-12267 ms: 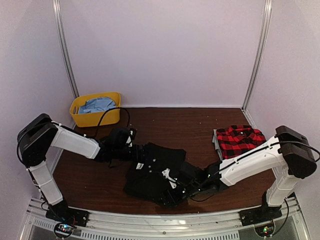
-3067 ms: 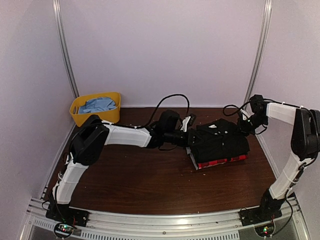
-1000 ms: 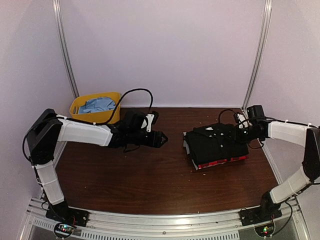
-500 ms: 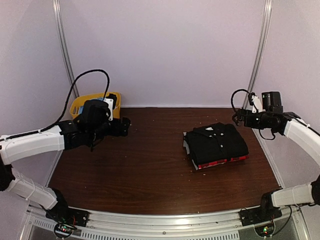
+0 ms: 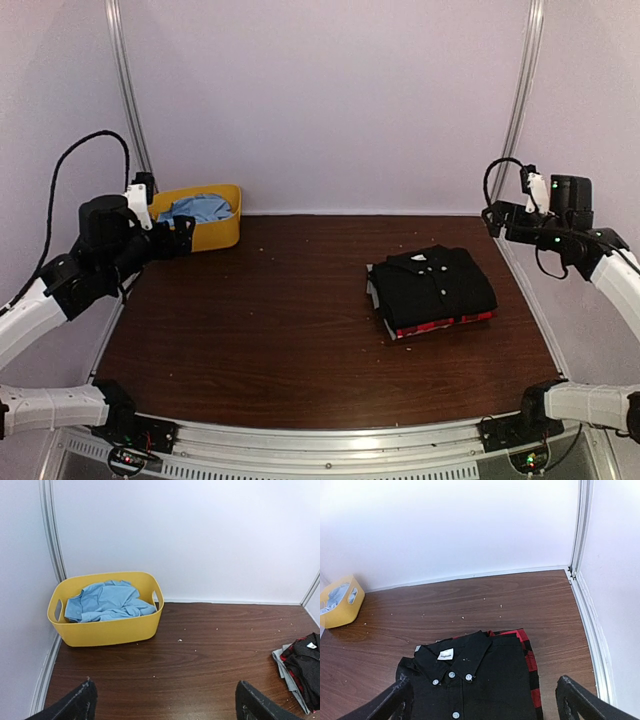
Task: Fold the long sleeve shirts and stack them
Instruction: Reset both arms
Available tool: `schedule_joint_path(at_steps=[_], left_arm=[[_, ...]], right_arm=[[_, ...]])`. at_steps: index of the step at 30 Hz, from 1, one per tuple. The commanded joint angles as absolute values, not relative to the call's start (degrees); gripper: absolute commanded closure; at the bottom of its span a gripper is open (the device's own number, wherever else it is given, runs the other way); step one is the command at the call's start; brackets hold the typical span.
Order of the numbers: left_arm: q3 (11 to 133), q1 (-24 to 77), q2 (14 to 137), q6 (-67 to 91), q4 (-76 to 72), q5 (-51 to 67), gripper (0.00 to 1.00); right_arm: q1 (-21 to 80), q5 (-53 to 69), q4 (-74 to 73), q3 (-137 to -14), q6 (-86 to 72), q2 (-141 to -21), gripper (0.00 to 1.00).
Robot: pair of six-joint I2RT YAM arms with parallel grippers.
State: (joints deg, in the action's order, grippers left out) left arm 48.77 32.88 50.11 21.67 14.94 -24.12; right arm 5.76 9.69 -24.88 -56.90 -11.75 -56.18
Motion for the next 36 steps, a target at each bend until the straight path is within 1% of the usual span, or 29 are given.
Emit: schedule_joint_path(at_steps=[1, 10, 36], left_arm=[[48.4, 31.9, 46.9, 18.3, 14.4, -19.7, 0.02], [45.8, 31.4, 44.7, 17.2, 12.0, -17.1, 0.02], [45.0, 31.4, 44.8, 17.8, 11.5, -17.2, 0.02]], right_arm=[[5.6, 8.5, -21.8, -54.4, -10.7, -52.0, 0.00], [5.6, 8.0, -19.3, -50.9, -9.7, -47.7, 0.00], [5.6, 8.4, -18.9, -50.0, -9.3, -47.4, 0.00]])
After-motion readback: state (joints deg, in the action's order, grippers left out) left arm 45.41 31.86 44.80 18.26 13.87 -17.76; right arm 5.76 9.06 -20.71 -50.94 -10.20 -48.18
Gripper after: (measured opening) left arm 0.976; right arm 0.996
